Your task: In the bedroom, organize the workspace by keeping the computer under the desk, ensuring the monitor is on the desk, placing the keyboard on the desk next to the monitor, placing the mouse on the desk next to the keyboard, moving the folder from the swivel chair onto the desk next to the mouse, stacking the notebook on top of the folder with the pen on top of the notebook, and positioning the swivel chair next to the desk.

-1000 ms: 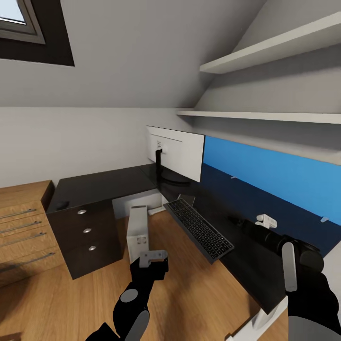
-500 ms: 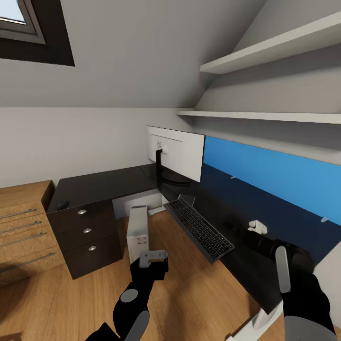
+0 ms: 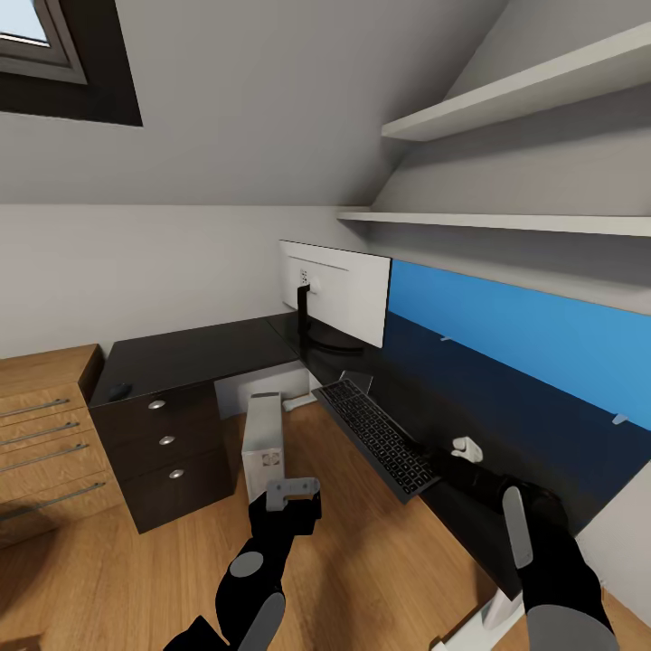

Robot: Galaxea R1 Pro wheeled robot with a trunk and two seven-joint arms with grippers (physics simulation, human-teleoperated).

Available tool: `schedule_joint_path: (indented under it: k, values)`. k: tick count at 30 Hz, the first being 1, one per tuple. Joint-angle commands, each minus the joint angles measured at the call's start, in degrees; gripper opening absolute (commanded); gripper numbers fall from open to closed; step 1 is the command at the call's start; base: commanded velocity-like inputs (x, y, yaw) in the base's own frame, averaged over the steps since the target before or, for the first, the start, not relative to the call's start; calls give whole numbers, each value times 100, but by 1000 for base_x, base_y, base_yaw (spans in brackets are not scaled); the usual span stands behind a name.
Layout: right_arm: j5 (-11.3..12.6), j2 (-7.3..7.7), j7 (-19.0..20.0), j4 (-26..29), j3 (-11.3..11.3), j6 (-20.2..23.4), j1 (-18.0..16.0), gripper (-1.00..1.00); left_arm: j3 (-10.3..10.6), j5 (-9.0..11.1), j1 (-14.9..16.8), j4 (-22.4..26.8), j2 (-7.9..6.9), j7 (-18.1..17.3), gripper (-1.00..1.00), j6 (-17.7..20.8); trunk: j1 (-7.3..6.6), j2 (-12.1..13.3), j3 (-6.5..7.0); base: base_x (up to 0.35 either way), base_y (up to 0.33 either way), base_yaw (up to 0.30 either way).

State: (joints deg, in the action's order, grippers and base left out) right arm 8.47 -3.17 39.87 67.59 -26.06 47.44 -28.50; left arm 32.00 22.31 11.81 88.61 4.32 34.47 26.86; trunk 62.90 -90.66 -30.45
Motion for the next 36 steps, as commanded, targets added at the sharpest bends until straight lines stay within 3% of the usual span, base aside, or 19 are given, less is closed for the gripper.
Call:
schedule_joint_path:
  k: [1,14,17,18,36]
  values:
    - [14,-10,37,-18,-18,0,-6,100,9,50,6,7,-1,51,100,12,0,-4,-6,0,0,0]
    - [20,-8,267,-114,-31,-193,-6,100,8,53,7,7,-1,59,100,13,0,-4,-6,0,0,0]
    - [78,-2,834,-128,-47,-192,-6,100,8,54,6,7,-1,60,100,12,0,-4,-7,0,0,-8]
    - [83,-1,866,-129,-48,-192,-6,100,8,54,6,7,-1,60,100,12,0,-4,-8,0,0,-20]
    - [84,18,919,-141,-57,-200,-6,100,8,54,6,7,-1,55,100,13,0,-4,-9,-113,-81,-2]
